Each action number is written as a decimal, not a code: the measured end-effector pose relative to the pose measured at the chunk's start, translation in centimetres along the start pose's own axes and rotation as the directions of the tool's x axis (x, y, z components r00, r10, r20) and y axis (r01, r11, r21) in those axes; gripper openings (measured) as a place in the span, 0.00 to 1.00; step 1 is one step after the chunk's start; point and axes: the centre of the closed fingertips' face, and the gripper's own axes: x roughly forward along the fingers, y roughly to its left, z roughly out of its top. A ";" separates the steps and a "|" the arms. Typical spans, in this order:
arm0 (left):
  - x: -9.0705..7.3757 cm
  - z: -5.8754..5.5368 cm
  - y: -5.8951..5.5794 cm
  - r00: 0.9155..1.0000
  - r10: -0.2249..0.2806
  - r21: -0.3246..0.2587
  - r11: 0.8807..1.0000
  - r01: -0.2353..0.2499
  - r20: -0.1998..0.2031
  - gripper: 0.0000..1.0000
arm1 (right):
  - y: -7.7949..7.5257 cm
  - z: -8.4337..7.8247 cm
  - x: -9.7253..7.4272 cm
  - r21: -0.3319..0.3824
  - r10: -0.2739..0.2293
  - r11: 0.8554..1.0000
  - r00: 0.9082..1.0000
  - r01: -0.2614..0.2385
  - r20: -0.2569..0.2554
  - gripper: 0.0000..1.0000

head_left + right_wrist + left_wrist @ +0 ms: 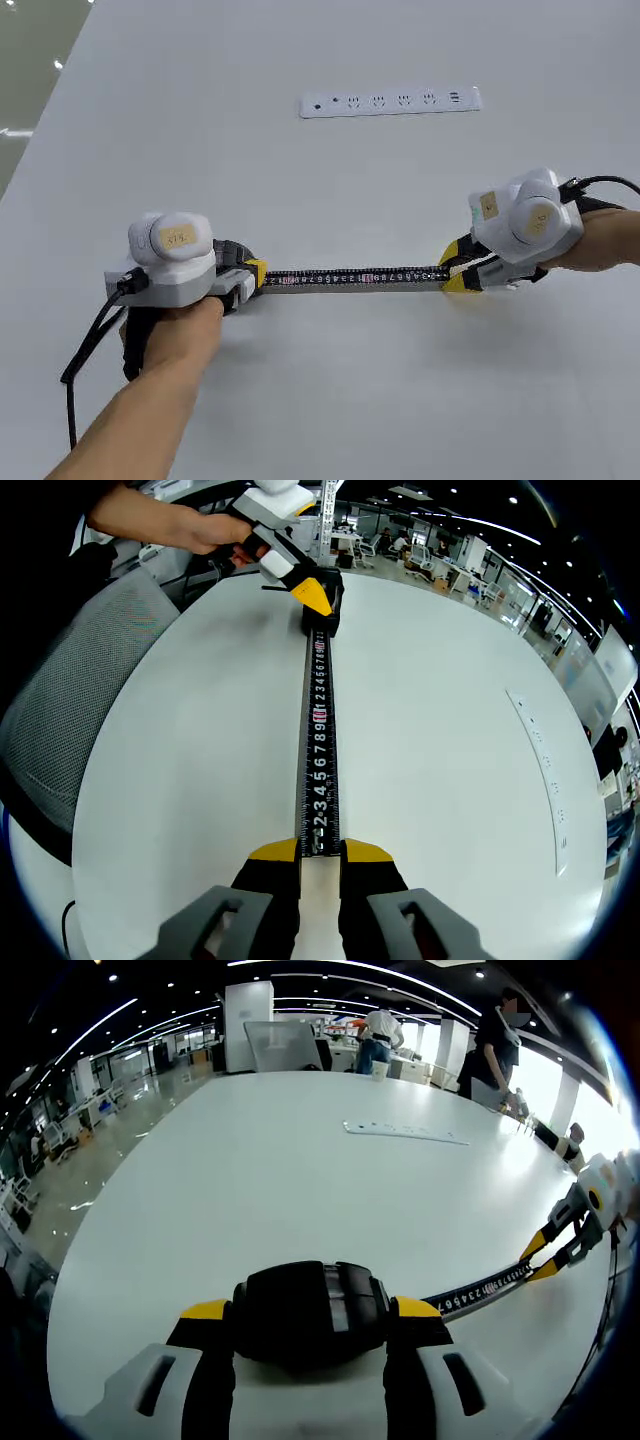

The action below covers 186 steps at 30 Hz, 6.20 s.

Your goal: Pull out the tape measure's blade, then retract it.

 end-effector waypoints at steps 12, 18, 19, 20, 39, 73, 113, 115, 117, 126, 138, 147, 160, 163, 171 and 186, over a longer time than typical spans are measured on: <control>-0.1 -0.1 -0.2 1.000 -0.007 -0.010 1.000 0.007 0.012 0.55 | 0.0 0.0 -0.1 -0.003 0.001 1.000 1.000 -0.001 -0.011 0.10; -0.1 -0.1 -0.3 1.000 -0.005 -0.014 1.000 0.005 0.006 0.56 | -0.1 0.0 -0.1 -0.008 0.000 1.000 1.000 0.000 -0.017 0.10; -0.1 -0.1 -0.2 1.000 -0.006 -0.014 1.000 0.006 0.005 0.56 | -0.1 0.0 -0.1 -0.009 0.000 1.000 1.000 0.000 -0.018 0.10; -0.1 -0.1 -0.1 1.000 -0.008 -0.017 1.000 0.008 0.004 0.56 | -0.1 0.0 -0.1 -0.009 0.000 1.000 1.000 0.000 -0.018 0.10; -0.2 -0.1 -0.2 1.000 -0.027 -0.028 0.999 0.027 0.005 0.55 | -0.3 -0.1 0.0 -0.009 0.002 1.000 1.000 -0.002 -0.022 0.10; -0.3 -0.2 0.0 0.999 -0.039 -0.043 0.998 0.038 -0.002 0.56 | 0.0 0.6 0.1 -0.016 -0.002 1.000 1.000 0.002 -0.024 0.10; -0.2 -0.2 -0.1 0.999 -0.046 -0.044 0.998 0.046 -0.008 0.56 | -0.4 3.0 1.7 -0.010 0.001 1.000 1.000 -0.001 0.010 0.10; -0.2 -0.2 0.0 0.999 -0.047 -0.044 0.998 0.046 -0.008 0.56 | -0.4 3.2 1.7 -0.010 0.002 1.000 1.000 -0.002 0.012 0.10; -0.2 -0.2 -0.1 0.999 -0.048 -0.044 0.998 0.047 -0.010 0.56 | -0.3 3.3 1.8 -0.010 0.002 1.000 1.000 -0.002 0.013 0.10; -0.2 -0.2 -0.1 0.999 -0.049 -0.041 0.998 0.048 -0.013 0.56 | -0.4 4.2 2.2 -0.012 0.003 1.000 1.000 -0.003 0.023 0.10; -0.4 -0.3 -0.1 0.999 -0.051 -0.041 0.998 0.051 -0.016 0.57 | -1.2 4.8 3.5 -0.013 0.006 1.000 0.999 -0.006 0.033 0.10; -0.5 -0.2 0.0 0.999 -0.052 -0.046 0.998 0.051 -0.017 0.57 | -1.8 5.2 4.3 -0.018 0.006 1.000 0.999 -0.006 0.034 0.10; -0.5 -0.2 0.0 0.998 -0.054 -0.049 0.997 0.053 -0.021 0.57 | -1.4 6.7 4.7 -0.017 0.011 1.000 0.999 -0.010 0.049 0.10; -0.5 -0.2 -0.1 0.998 -0.055 -0.050 0.997 0.054 -0.021 0.57 | -1.2 7.2 4.7 -0.017 0.012 1.000 0.999 -0.011 0.053 0.10; -0.4 -0.2 -0.1 0.998 -0.057 -0.054 0.997 0.056 -0.023 0.57 | -1.3 8.1 4.9 -0.018 0.013 1.000 0.998 -0.012 0.061 0.10; -0.3 -0.2 -0.2 0.998 -0.057 -0.054 0.997 0.056 -0.026 0.57 | -1.5 9.1 5.9 -0.007 0.021 1.000 0.997 -0.021 0.077 0.10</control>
